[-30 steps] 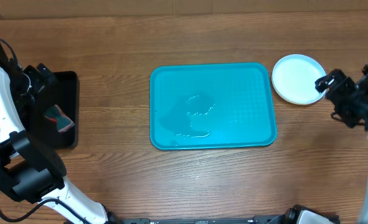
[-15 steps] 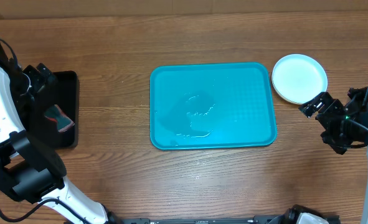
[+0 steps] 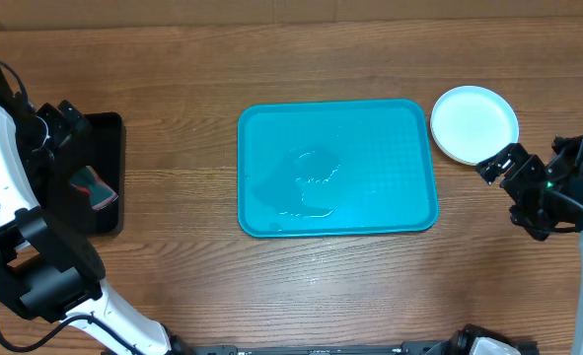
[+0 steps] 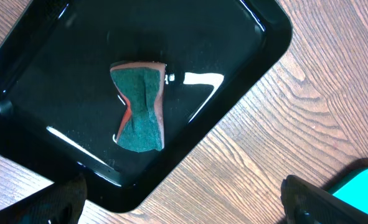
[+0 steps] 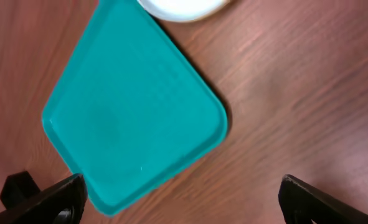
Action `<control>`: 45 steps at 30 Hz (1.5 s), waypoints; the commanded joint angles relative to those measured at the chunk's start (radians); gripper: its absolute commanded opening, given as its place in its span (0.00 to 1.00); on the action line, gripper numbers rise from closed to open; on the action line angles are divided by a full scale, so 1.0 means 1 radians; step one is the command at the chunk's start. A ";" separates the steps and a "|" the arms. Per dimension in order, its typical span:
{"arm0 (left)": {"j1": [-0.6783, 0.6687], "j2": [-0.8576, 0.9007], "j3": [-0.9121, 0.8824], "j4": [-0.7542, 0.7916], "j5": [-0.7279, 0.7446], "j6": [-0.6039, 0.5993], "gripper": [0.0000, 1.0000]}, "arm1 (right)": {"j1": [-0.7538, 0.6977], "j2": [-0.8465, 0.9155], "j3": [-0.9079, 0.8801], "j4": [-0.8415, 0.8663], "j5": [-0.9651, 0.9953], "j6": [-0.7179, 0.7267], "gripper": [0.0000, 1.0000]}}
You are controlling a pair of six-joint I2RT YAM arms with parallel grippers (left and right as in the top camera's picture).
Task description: Clean dirty plates on tray and stack at the side
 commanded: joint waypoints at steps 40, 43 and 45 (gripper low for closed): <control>-0.010 -0.015 0.003 0.001 0.008 0.011 1.00 | 0.552 -1.209 -1.088 1.089 0.428 0.002 1.00; -0.010 -0.015 0.003 0.001 0.008 0.011 1.00 | 0.549 -1.209 -1.106 1.114 0.452 0.002 1.00; -0.010 -0.015 0.003 0.001 0.008 0.011 1.00 | 0.549 -1.209 -1.128 1.133 0.477 0.002 1.00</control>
